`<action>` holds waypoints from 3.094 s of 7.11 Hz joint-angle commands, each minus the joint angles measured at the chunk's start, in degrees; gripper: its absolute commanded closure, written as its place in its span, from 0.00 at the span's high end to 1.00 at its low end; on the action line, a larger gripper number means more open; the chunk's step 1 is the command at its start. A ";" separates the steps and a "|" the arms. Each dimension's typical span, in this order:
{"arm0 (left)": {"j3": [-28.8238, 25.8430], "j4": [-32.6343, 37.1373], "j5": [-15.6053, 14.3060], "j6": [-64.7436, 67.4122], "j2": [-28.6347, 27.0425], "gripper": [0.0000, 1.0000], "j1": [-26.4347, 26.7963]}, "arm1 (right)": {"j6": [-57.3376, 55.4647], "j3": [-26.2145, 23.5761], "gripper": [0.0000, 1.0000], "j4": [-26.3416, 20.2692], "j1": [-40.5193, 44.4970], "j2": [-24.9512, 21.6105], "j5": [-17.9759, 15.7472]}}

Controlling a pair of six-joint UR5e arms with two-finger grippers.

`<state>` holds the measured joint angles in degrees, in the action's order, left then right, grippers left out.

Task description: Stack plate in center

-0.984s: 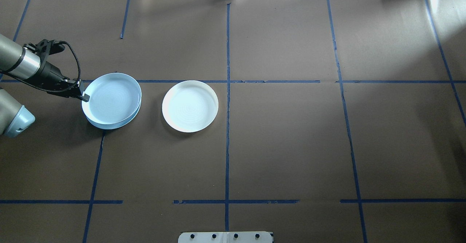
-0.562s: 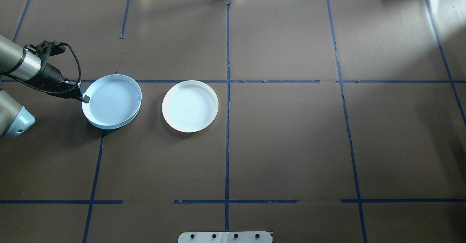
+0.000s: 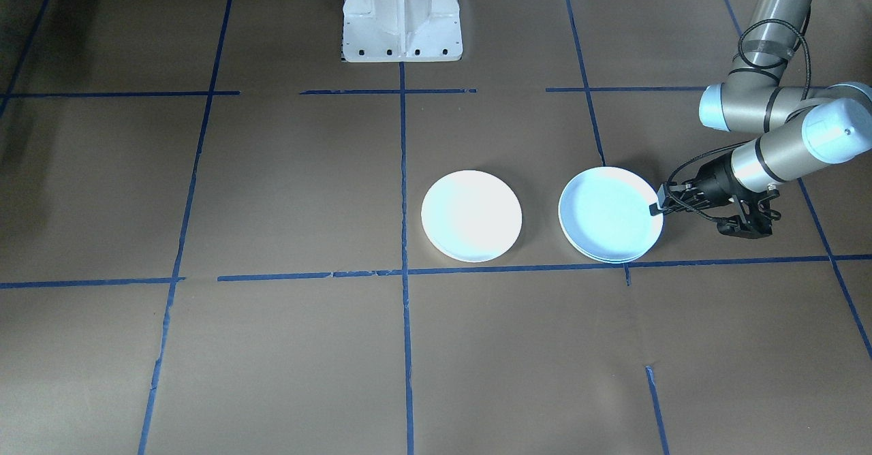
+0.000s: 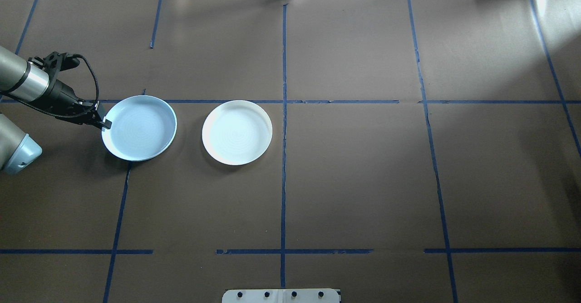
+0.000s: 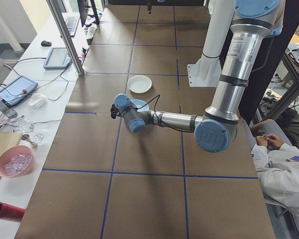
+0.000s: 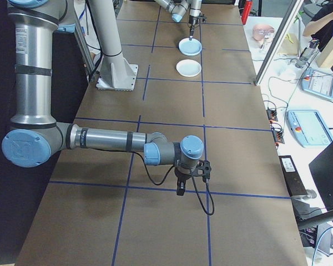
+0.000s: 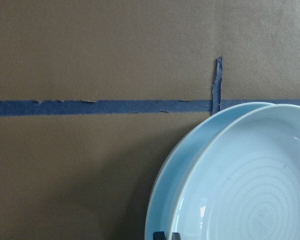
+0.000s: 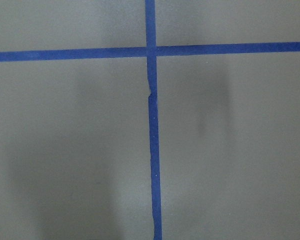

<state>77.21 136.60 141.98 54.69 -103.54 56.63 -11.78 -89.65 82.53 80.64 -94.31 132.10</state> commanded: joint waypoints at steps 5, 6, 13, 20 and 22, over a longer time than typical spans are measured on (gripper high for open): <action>1.89 3.06 -2.30 13.56 -6.64 1.00 -1.42 | 0.00 0.00 1.00 0.00 0.05 0.00 0.00; 1.98 3.14 -5.80 18.21 -9.20 1.00 -4.74 | 0.00 0.00 1.00 0.00 -0.04 0.00 0.00; 0.93 2.62 -12.60 27.49 -14.58 0.96 -15.58 | 0.00 0.00 1.00 0.00 0.05 0.00 0.00; -0.31 2.44 -12.69 27.14 -14.76 0.33 -16.11 | 0.00 0.00 1.00 0.00 -0.04 0.00 0.00; -0.31 2.44 -12.69 27.14 -14.67 0.00 -16.11 | 0.00 0.00 1.00 0.00 -0.04 0.00 0.00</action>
<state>76.93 139.04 129.29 81.84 -118.24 40.52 -11.78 -89.65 82.53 80.63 -94.31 132.10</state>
